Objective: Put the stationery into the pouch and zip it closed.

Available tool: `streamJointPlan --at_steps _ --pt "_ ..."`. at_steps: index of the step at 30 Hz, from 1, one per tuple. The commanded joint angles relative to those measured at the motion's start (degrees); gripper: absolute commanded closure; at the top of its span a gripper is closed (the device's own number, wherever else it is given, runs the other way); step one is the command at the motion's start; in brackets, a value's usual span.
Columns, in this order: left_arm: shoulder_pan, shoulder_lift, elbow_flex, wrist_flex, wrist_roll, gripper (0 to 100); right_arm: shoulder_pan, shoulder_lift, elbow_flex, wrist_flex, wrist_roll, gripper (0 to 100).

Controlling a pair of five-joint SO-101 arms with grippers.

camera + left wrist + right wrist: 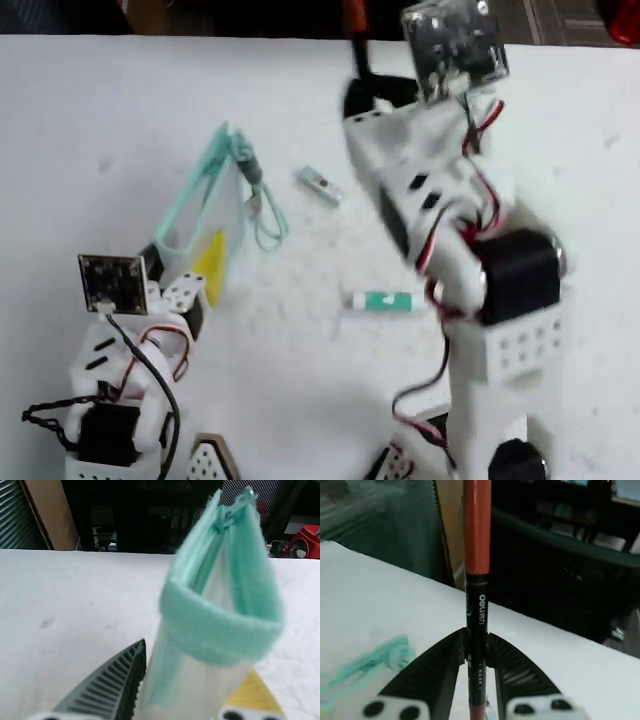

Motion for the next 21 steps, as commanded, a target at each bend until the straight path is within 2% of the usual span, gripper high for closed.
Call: streamJointPlan --at_steps 1,9,17,21 --pt "0.7 0.5 -0.4 0.5 0.3 77 -7.6 -1.8 -0.7 -4.7 -1.1 98.1" --pt "0.7 0.5 -0.4 0.5 0.3 76 -18.6 -0.6 -0.7 -13.1 -1.1 98.1" --pt "0.7 0.5 -0.4 0.5 0.3 76 -20.3 6.6 -0.6 -13.3 -1.7 98.1" --pt "0.7 0.5 -0.4 0.4 0.3 76 -24.0 9.5 -0.1 -11.1 -1.7 98.1"
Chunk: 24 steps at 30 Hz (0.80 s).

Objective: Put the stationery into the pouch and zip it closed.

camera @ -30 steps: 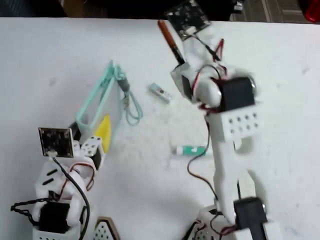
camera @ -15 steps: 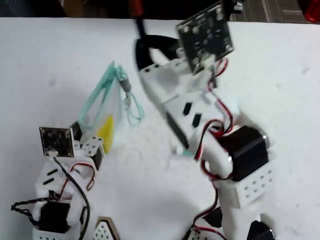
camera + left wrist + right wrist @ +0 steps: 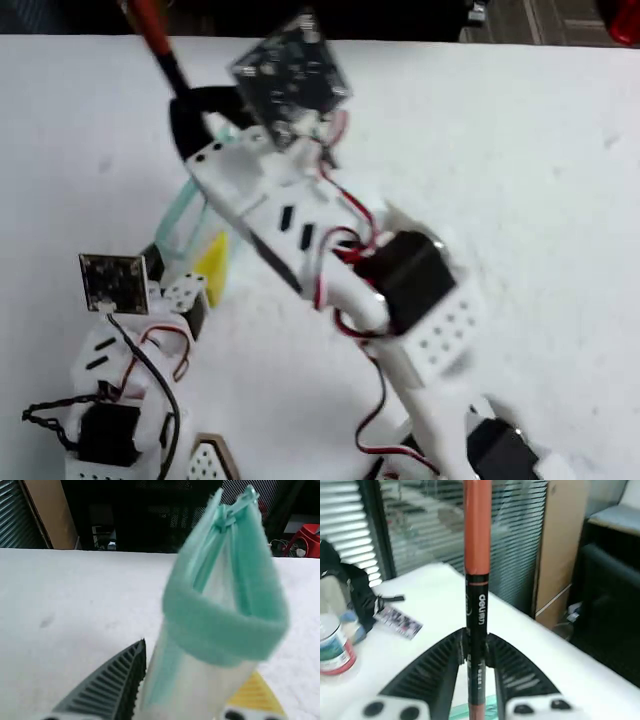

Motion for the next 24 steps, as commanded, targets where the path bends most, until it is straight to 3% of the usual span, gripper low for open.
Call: streamJointPlan --at_steps 1,6,13,24 --pt "0.7 0.3 -0.4 0.3 0.3 76 -3.6 0.9 0.4 0.7 -0.6 98.1" --pt "0.6 0.3 -0.4 0.2 0.2 76 -6.8 1.5 4.3 -1.3 -0.6 98.1" --pt "0.2 0.3 -0.3 0.1 0.2 76 -4.4 0.4 13.4 -3.4 -0.6 98.1" --pt "0.1 0.3 -0.3 0.0 0.2 76 -4.5 -12.0 22.0 -3.6 -0.6 98.1"
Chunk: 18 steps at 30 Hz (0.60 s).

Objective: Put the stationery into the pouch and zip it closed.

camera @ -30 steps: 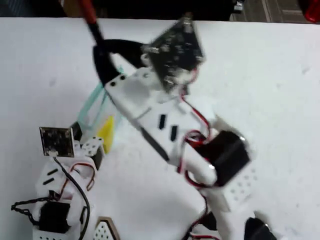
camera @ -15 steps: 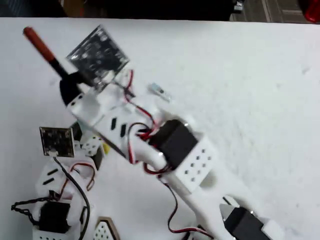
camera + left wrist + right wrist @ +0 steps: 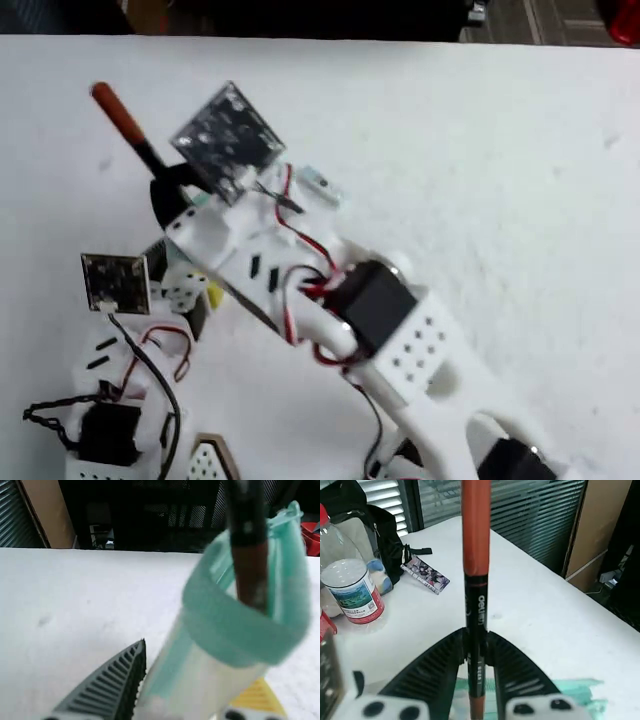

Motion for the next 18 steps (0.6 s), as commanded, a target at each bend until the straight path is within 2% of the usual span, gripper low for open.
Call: streamJointPlan --at_steps 1,12,14,18 --pt "0.0 0.3 -0.3 0.0 0.2 76 0.4 -3.7 2.5 -0.4 -0.1 98.1" --pt "0.0 0.3 -0.3 0.2 0.2 76 0.6 -7.3 11.8 -5.8 0.4 97.1" --pt "0.0 0.3 -0.3 0.3 0.2 76 0.6 -7.9 11.8 -5.3 0.2 89.2" --pt "0.0 0.3 -0.3 0.3 0.3 76 0.6 -8.2 8.1 -1.5 0.3 65.0"
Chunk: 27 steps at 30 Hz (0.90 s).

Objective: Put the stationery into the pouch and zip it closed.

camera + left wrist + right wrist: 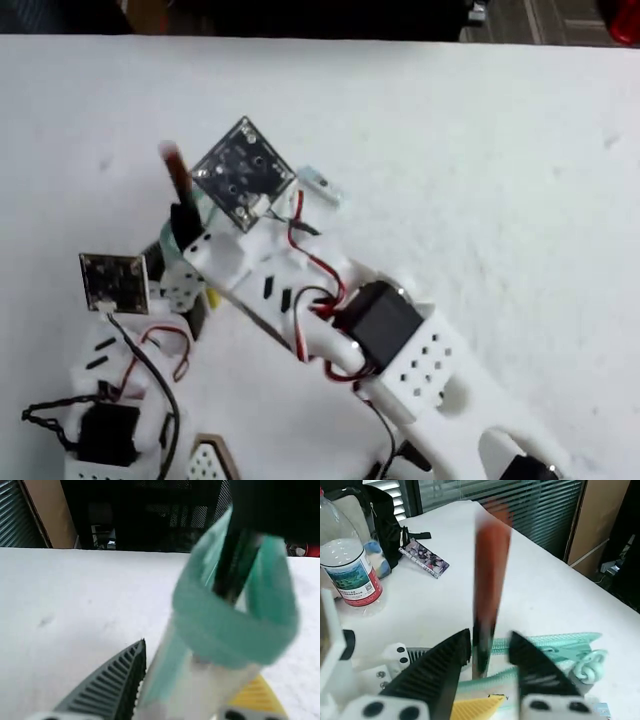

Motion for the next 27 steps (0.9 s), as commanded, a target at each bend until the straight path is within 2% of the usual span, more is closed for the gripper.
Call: streamJointPlan --at_steps 1,6,11,16,22,27 --pt "0.0 0.2 -0.3 0.3 0.3 76 0.7 -1.9 -4.8 2.9 0.3 63.9" --pt "0.0 0.2 -0.3 0.3 0.3 76 7.3 -1.7 -11.2 5.5 0.3 71.3" --pt "0.0 0.2 -0.3 0.3 0.4 77 20.4 -0.7 -13.4 3.8 0.2 72.8" --pt "0.0 0.2 -0.3 0.4 0.4 77 32.0 11.2 -13.5 3.2 0.0 72.9" --pt "0.0 0.2 -0.3 0.4 0.4 77 34.9 21.9 -12.9 6.4 0.2 72.9" --pt "0.0 0.2 -0.3 0.4 0.4 77 34.8 29.5 -13.1 3.6 -0.2 72.9"
